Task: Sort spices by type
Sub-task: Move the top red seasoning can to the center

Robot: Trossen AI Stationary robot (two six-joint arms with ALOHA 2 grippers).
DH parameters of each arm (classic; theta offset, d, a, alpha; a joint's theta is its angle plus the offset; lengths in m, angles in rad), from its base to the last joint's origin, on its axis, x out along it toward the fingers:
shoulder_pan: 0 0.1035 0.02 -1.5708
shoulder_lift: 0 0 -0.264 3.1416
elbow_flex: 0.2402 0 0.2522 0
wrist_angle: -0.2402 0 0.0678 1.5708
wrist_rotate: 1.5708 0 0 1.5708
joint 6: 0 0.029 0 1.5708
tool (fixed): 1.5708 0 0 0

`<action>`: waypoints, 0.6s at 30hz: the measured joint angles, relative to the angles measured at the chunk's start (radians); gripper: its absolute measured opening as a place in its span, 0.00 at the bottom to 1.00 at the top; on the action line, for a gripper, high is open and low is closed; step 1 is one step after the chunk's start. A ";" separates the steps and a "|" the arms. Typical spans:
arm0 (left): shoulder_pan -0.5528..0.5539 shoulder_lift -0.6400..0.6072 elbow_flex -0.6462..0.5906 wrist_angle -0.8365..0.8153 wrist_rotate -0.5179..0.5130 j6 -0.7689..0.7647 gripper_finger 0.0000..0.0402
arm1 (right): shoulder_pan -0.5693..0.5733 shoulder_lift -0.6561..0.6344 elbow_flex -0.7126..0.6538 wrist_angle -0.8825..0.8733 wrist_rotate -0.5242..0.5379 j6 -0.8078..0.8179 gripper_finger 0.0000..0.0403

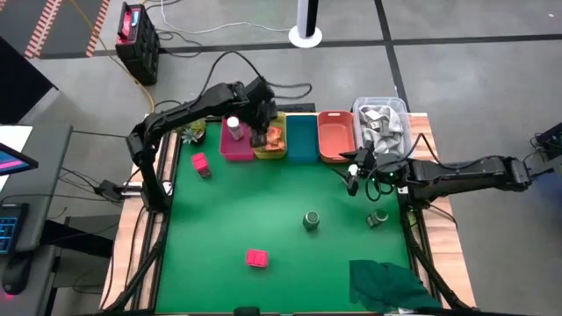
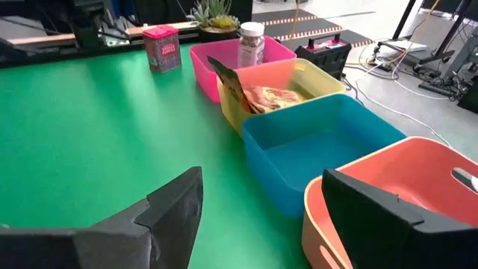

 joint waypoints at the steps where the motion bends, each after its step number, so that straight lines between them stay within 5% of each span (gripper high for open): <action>1: -0.012 -0.004 -0.002 -0.053 0.000 -0.024 0.34 | 0.000 0.000 0.000 -0.006 0.000 0.000 0.75; 8: -0.116 -0.091 -0.150 -0.152 -0.041 -0.163 0.33 | 0.000 0.000 0.000 -0.016 0.000 -0.002 0.75; 18: -0.153 -0.361 -0.532 -0.122 -0.098 -0.448 0.34 | 0.000 0.000 0.000 -0.007 0.000 0.001 0.75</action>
